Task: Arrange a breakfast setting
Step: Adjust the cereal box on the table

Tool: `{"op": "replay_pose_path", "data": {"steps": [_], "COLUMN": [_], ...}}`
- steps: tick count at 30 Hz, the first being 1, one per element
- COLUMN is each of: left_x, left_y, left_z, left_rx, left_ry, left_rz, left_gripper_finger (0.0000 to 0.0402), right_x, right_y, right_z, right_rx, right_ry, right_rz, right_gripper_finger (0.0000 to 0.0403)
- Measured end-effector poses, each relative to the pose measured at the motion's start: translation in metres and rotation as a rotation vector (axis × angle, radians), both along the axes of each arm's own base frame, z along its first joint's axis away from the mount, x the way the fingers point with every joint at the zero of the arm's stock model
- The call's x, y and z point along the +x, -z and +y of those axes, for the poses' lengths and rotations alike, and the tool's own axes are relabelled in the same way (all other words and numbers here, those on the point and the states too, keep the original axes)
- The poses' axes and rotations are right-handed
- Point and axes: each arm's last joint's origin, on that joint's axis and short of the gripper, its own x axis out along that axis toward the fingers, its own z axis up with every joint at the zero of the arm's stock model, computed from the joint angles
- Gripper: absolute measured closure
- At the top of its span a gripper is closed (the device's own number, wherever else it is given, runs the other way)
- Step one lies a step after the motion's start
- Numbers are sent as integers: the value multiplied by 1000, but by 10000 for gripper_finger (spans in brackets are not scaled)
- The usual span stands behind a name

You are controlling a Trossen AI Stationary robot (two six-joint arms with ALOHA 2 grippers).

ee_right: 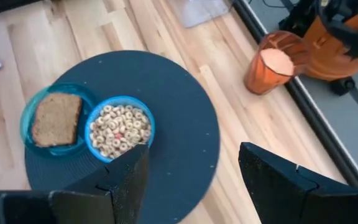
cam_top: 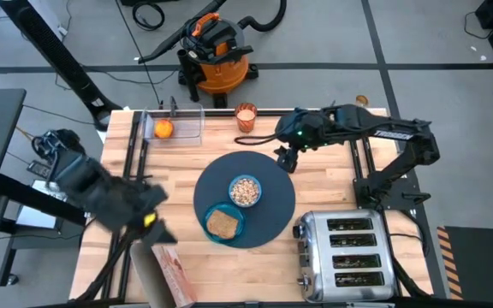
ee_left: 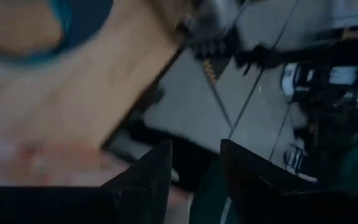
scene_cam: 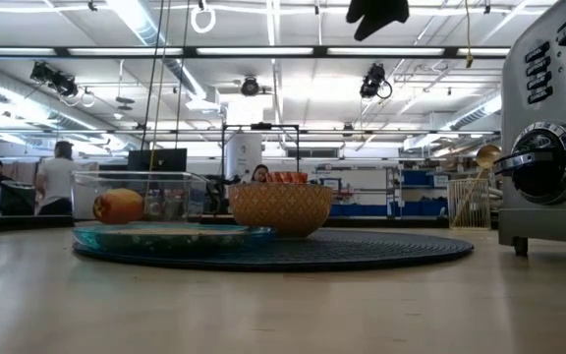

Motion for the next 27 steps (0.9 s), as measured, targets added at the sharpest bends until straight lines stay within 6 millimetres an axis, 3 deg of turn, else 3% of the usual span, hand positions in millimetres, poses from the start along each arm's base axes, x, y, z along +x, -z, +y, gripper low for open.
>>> {"op": "replay_pose_path", "data": {"steps": [6, 11, 18, 22, 27], "left_x": [-9, -7, -3, -1, 15], "left_y": [27, 34, 31, 41, 57], "left_z": [-37, -55, -63, -66, -69], "left_rx": [-82, -201, -359, -342, -318], "left_ry": [-95, -163, -209, -244, -278], "left_rz": [206, 309, 341, 455, 560], "left_gripper_finger": [246, 225, 221, 221, 221], "right_x": [14, 19, 17, 17, 14], "right_y": [8, 9, 8, 8, 10], "right_z": [3, 0, -10, -12, -13], "right_rx": [-40, -107, -173, -180, -196], "right_ry": [-67, -143, -195, -247, -311], "right_rz": [21, 25, 51, 60, 109], "right_gripper_finger": [149, 149, 149, 149, 149]}}
